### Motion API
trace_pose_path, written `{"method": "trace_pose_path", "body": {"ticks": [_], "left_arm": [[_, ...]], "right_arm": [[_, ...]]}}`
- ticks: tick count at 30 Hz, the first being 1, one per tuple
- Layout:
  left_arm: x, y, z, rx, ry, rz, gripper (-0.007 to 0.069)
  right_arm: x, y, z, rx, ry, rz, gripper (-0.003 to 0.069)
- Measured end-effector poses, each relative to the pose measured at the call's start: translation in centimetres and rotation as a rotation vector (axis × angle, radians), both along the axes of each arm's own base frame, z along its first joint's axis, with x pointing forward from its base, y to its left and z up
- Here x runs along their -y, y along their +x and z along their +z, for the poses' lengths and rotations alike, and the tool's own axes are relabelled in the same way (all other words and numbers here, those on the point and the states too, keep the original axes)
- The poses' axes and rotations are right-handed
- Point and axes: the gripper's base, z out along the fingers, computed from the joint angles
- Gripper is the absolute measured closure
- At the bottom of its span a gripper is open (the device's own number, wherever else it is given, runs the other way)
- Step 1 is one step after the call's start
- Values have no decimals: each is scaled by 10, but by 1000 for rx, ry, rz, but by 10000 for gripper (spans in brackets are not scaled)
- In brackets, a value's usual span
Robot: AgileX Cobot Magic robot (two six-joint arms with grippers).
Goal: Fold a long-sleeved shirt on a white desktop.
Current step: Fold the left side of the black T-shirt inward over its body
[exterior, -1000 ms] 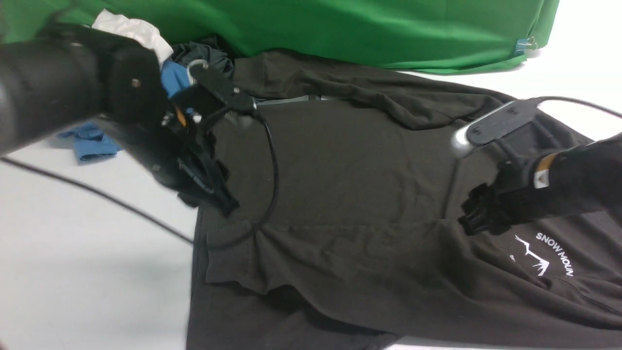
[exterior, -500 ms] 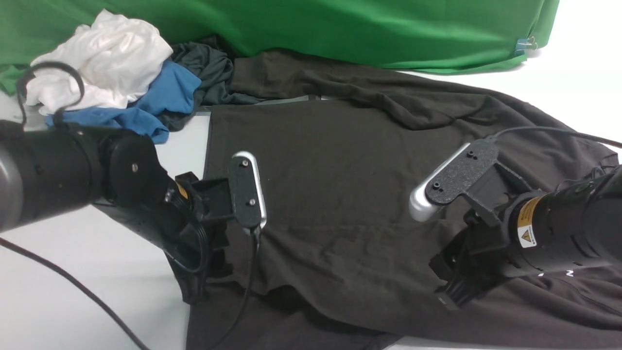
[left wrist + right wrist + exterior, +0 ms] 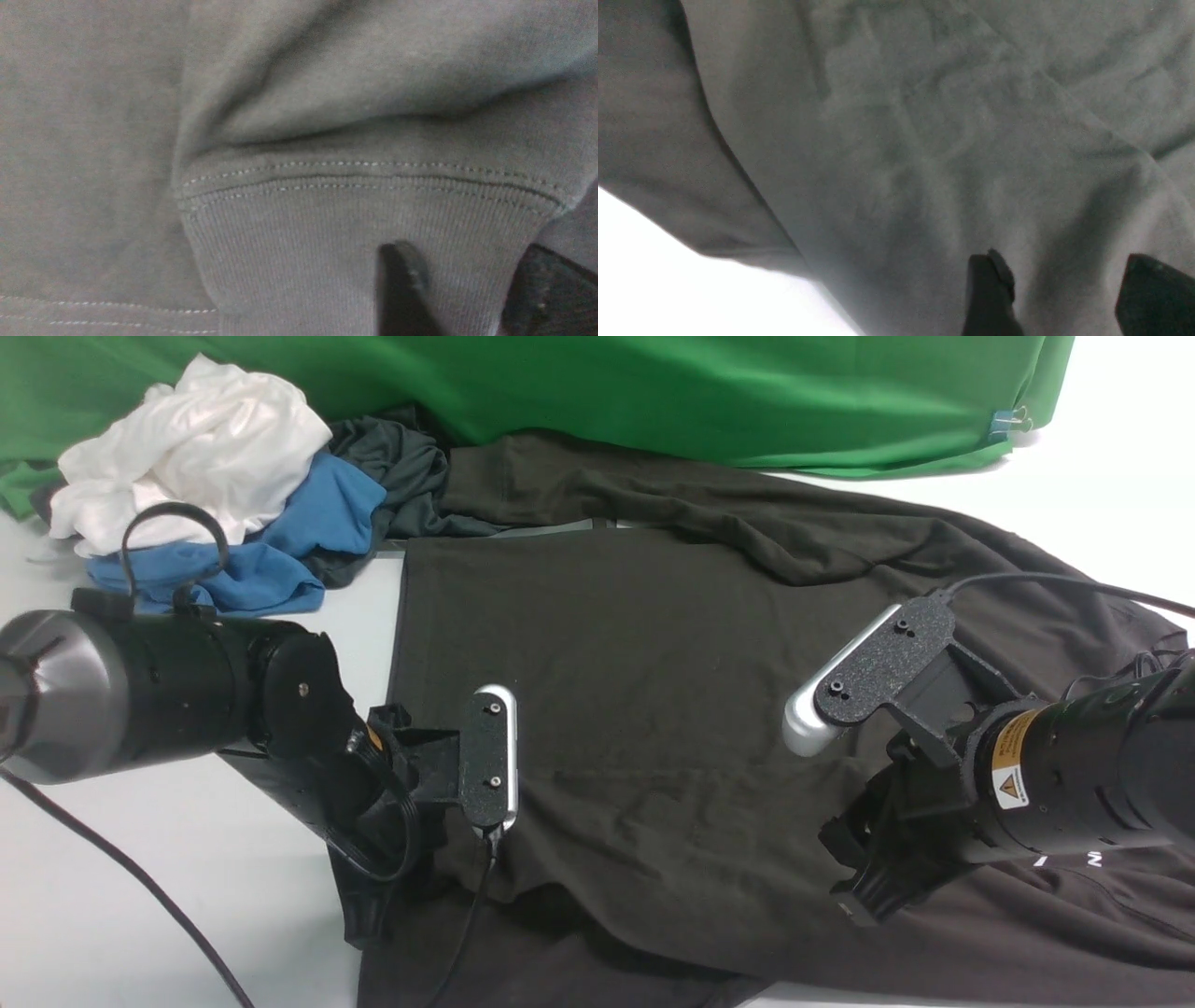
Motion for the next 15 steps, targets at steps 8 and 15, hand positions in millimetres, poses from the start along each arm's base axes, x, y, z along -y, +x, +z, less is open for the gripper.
{"method": "trace_pose_path", "body": {"ticks": [8,15], "left_arm": [[-1,0,0,4,14,-17,583],[-5,-5,13,14,46,-62,583]], "right_arm": [[-1,1,1,18,14,2,265],[-1,1,1,20,14,6,264]]}}
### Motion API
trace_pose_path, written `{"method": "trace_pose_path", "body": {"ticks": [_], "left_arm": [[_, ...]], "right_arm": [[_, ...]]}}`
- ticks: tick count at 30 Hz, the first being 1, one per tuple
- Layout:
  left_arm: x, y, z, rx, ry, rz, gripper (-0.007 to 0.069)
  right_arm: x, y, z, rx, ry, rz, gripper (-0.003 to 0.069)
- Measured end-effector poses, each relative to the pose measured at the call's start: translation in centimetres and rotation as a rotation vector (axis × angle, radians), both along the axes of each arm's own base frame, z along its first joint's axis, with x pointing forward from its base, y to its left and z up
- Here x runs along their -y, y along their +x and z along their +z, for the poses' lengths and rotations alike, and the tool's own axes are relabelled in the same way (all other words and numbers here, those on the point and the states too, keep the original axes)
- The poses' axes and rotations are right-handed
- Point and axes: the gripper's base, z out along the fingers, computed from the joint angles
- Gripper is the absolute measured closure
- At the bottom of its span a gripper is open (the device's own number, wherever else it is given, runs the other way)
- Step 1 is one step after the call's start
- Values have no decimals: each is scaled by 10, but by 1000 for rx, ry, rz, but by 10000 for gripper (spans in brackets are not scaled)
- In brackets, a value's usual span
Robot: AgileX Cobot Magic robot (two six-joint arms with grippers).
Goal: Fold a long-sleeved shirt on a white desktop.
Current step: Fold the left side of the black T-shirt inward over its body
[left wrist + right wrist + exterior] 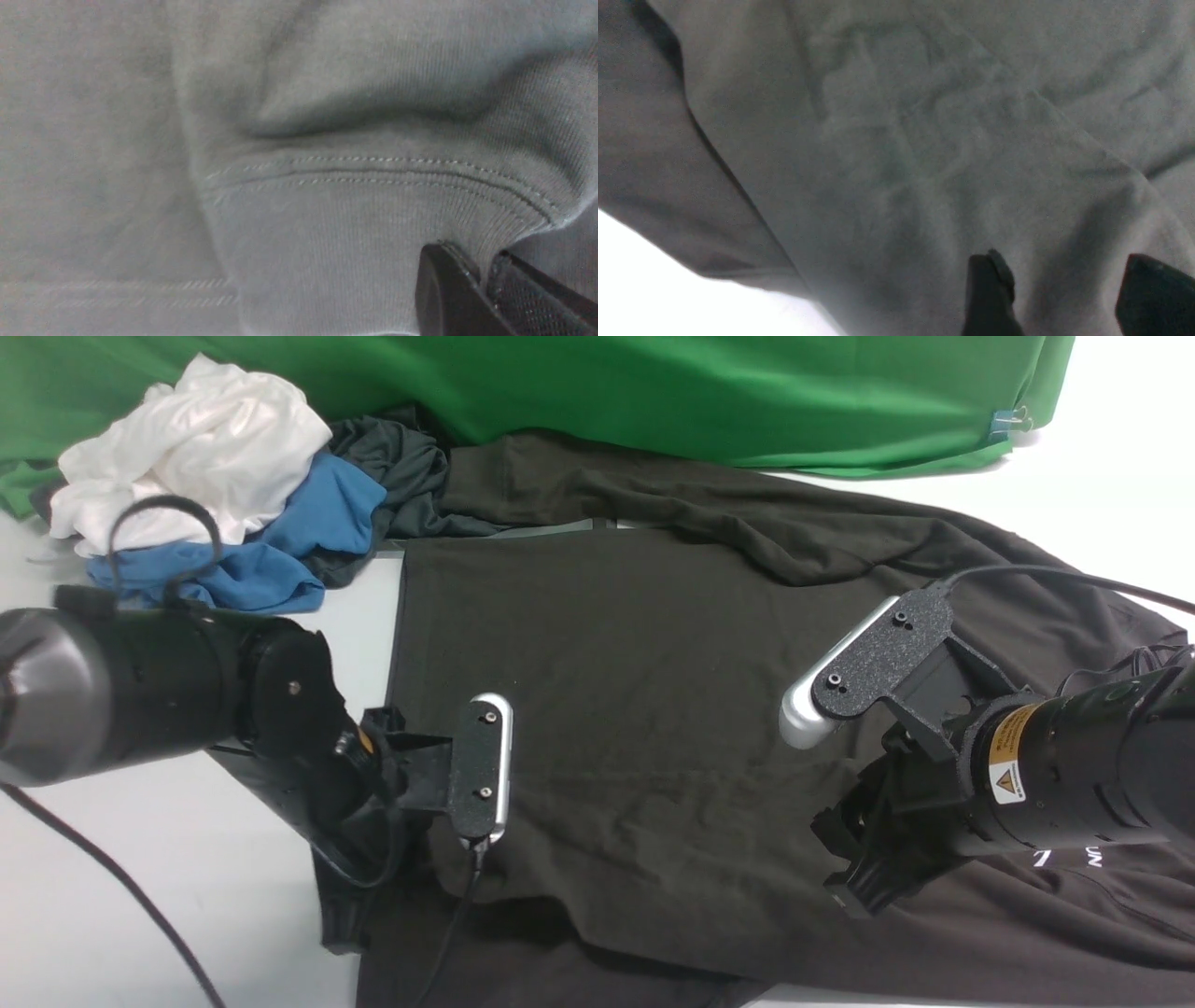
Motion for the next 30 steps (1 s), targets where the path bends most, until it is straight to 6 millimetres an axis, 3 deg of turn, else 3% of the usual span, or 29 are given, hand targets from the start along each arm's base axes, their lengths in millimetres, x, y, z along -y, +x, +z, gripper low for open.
{"method": "trace_pose_path", "body": {"ticks": [4,12,16,21,25,28,30], "left_arm": [[-4,-2,10,42,40,-46,583],[-10,-2,11,47,105,-81,543],[-14,-2,11,45,157,-90,452],[-15,-2,10,40,160,-76,260],[-15,-5,12,10,124,61,158],[-9,-9,23,20,19,219,162],[0,-15,36,18,-100,309,235]], "right_arm": [[-1,0,0,8,1,8,264],[-1,1,1,14,6,9,264],[-1,1,1,14,6,9,264],[-1,1,1,13,5,9,264],[1,-1,-1,-14,-17,5,264],[4,-5,1,-81,-70,-6,264],[4,-7,3,-117,-79,-15,264]]}}
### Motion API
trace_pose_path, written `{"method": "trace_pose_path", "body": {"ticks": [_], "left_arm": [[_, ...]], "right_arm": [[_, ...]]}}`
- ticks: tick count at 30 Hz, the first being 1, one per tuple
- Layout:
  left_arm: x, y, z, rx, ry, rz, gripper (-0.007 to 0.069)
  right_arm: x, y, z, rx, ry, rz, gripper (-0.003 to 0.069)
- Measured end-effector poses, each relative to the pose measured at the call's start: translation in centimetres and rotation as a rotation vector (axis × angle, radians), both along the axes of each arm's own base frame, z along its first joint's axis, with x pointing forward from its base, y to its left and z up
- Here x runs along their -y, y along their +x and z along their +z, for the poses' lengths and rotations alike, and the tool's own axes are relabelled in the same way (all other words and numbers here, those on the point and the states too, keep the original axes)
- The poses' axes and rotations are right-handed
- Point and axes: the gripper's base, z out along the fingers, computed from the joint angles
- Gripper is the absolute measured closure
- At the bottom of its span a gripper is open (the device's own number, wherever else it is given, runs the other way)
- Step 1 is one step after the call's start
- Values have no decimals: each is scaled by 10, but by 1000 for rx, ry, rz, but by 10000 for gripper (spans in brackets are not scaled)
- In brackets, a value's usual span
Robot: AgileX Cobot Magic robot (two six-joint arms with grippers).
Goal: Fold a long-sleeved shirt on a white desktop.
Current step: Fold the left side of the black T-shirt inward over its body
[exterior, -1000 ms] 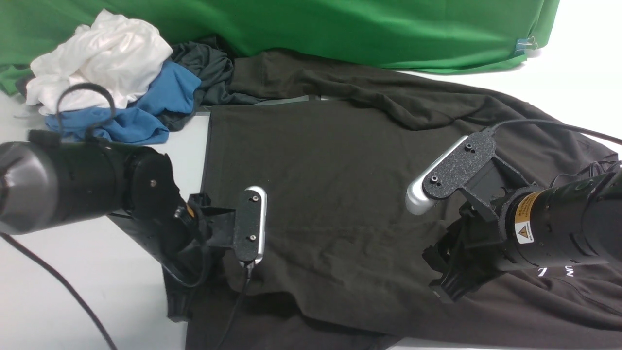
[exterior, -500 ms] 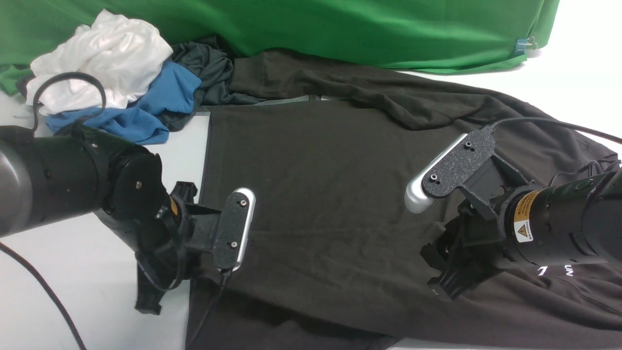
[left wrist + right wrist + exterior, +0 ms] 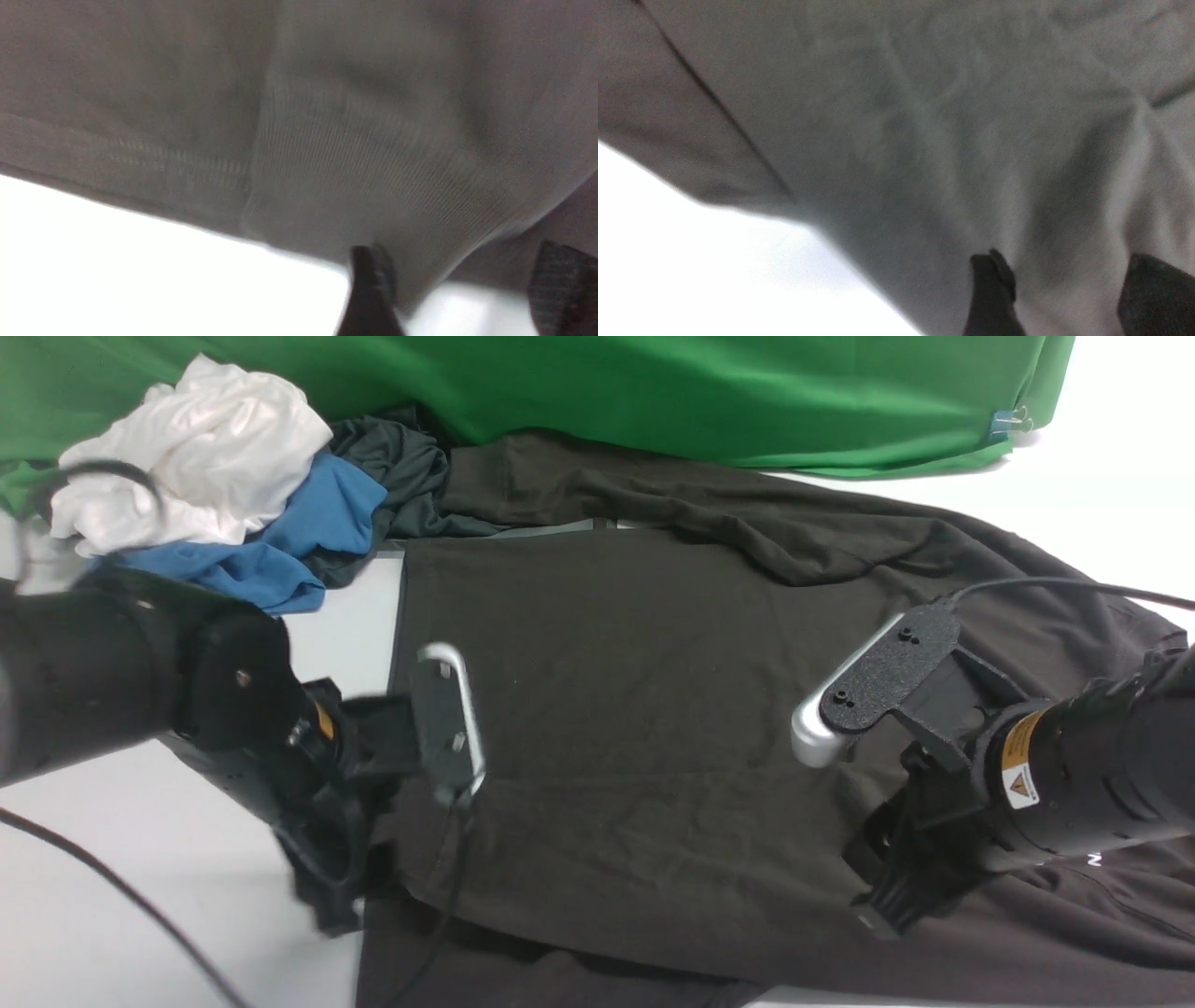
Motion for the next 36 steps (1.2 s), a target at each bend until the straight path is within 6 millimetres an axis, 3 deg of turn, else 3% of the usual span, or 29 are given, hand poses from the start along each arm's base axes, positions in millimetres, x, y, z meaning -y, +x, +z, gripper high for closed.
{"method": "trace_pose_path", "body": {"ticks": [2,3,5,8,11,15,19,25,32,36], "left_arm": [[6,-5,7,-5,-53,20,301],[13,-15,13,-41,-96,37,405],[18,-30,15,-146,-109,82,520],[16,-43,15,-295,-89,219,597],[11,-49,15,-361,-42,315,608],[6,-49,21,-308,-30,398,609],[4,-50,31,-239,-67,417,609],[0,-59,60,-80,-182,411,609],[-6,-71,85,44,-271,400,608],[-8,-73,89,63,-285,398,608]], "right_arm": [[-1,-3,0,-20,-1,12,264],[-7,-10,-3,-38,-9,78,264],[-18,-23,-9,-46,-25,219,264],[-41,-47,-19,15,-51,516,264],[-60,-63,-36,90,-104,814,264],[-72,-59,-57,85,-192,983,264],[-82,-50,-67,78,-234,1031,264],[-96,-39,-66,89,-259,1085,264],[-94,-24,-73,48,-286,1073,264],[-92,-22,-76,10,-302,1071,273]]}}
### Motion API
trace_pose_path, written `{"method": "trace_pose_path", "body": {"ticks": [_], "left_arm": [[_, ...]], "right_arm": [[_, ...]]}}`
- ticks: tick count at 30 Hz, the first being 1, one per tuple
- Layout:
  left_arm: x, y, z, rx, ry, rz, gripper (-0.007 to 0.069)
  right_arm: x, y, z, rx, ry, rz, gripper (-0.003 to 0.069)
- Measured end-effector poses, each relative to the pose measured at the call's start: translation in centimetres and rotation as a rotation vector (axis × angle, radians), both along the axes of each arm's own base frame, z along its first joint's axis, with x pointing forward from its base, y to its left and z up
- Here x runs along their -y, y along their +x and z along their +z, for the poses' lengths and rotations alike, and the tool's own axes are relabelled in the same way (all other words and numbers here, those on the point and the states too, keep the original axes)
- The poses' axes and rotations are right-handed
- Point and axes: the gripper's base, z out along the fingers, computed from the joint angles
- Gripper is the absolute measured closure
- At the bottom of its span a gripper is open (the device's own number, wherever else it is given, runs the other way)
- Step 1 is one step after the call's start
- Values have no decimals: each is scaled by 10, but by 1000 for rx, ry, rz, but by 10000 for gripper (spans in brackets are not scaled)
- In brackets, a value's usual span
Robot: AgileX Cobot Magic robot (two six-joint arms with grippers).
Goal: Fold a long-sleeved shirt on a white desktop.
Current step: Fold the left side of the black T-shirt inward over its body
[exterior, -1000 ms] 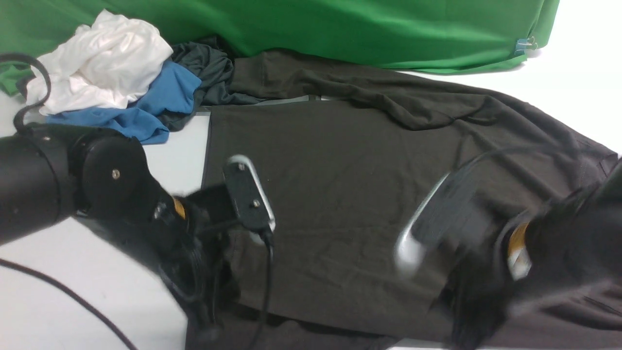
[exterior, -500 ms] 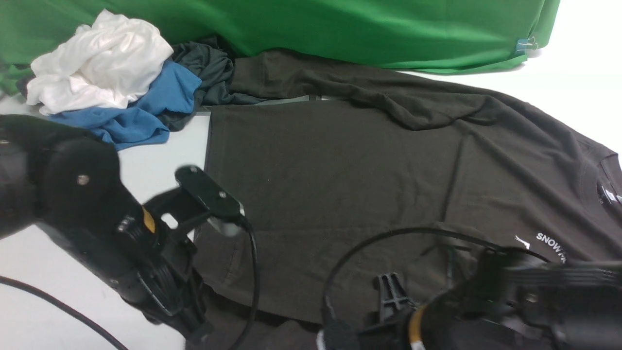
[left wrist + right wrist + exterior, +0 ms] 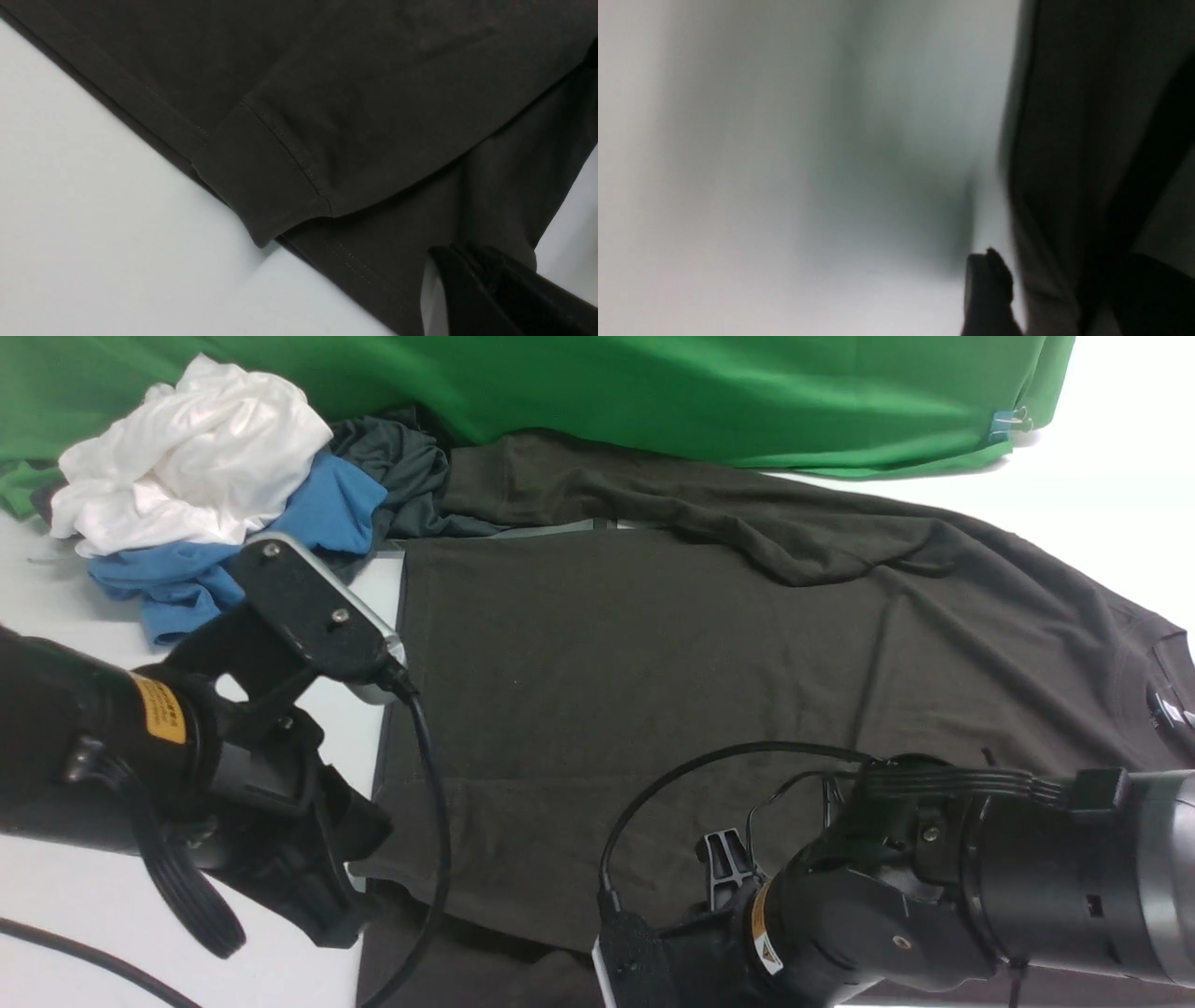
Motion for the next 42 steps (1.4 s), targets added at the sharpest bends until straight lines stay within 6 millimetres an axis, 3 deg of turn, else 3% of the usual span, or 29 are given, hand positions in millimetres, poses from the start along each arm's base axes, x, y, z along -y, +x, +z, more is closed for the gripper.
{"method": "trace_pose_path", "body": {"ticks": [7,14,24,35,37,42], "left_arm": [[0,0,1,5,-2,0,608],[0,0,1,5,-2,0,608],[0,-1,1,7,-3,0,608],[0,-1,1,6,-6,1,608],[0,-1,1,6,-6,1,608],[0,-1,1,2,-4,0,608]], "right_arm": [[0,-3,-4,-26,-34,17,375],[-2,-2,-10,-40,-52,21,386],[-11,2,10,-26,-31,24,386],[-14,3,-11,-77,-107,58,397],[-13,3,-11,-83,-113,50,423],[-11,1,-11,-114,-130,-27,599]]}}
